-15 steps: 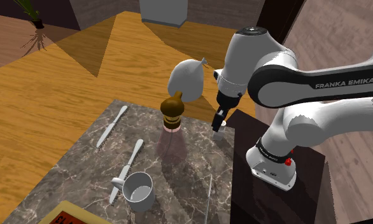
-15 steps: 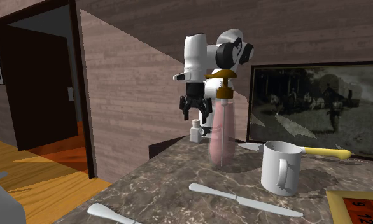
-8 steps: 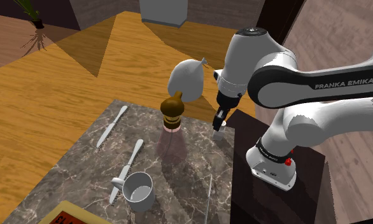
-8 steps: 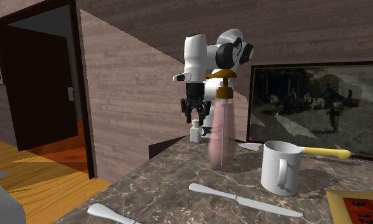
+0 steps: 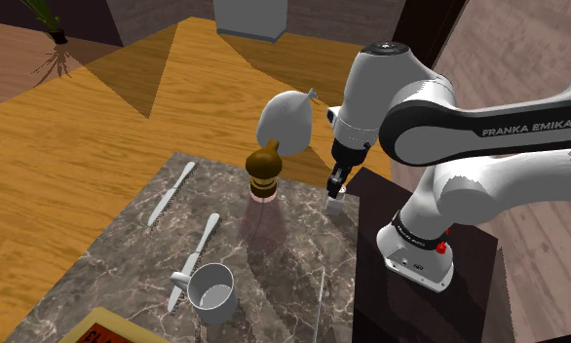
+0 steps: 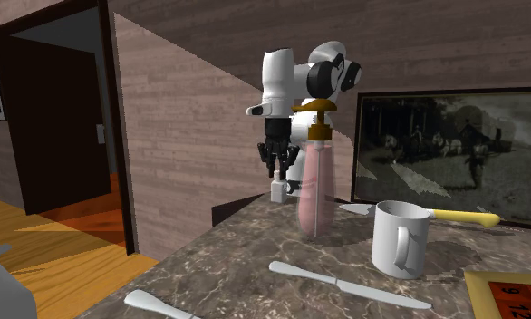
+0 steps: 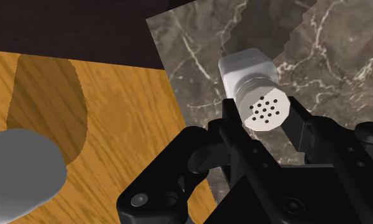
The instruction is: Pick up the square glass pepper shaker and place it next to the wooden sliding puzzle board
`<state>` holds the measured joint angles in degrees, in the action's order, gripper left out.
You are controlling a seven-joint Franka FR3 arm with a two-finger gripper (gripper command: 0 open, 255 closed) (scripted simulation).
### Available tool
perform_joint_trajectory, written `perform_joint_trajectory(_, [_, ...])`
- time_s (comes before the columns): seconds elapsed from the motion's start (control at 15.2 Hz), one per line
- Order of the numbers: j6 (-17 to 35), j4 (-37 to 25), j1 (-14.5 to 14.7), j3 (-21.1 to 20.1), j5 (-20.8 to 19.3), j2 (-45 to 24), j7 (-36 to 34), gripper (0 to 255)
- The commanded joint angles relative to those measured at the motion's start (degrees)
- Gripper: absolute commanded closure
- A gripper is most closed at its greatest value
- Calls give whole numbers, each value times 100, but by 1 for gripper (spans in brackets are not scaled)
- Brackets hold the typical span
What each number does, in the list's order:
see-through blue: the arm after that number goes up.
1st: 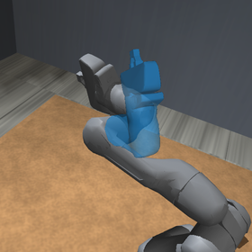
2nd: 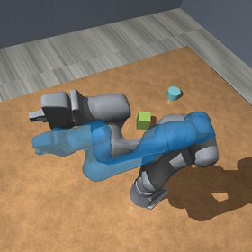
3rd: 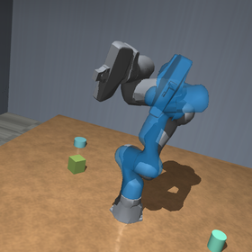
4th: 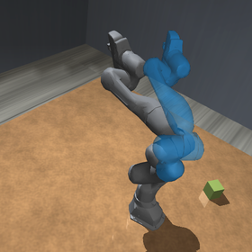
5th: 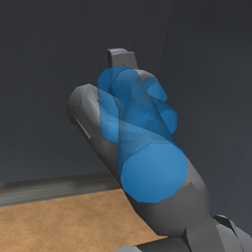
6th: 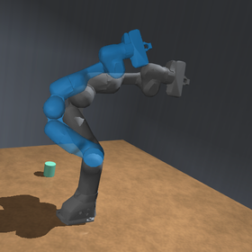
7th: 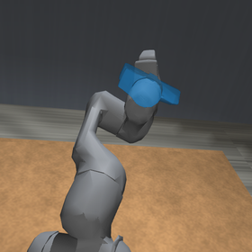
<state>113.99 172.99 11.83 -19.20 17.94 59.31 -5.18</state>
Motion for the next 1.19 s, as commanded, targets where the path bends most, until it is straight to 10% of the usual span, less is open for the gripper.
perform_joint_trajectory(0.0, [3,2,-1,0,0,-3,1,255])
perform_joint_trajectory(1.12, [-1451,-1181,-232,387,-431,291,-10,255])
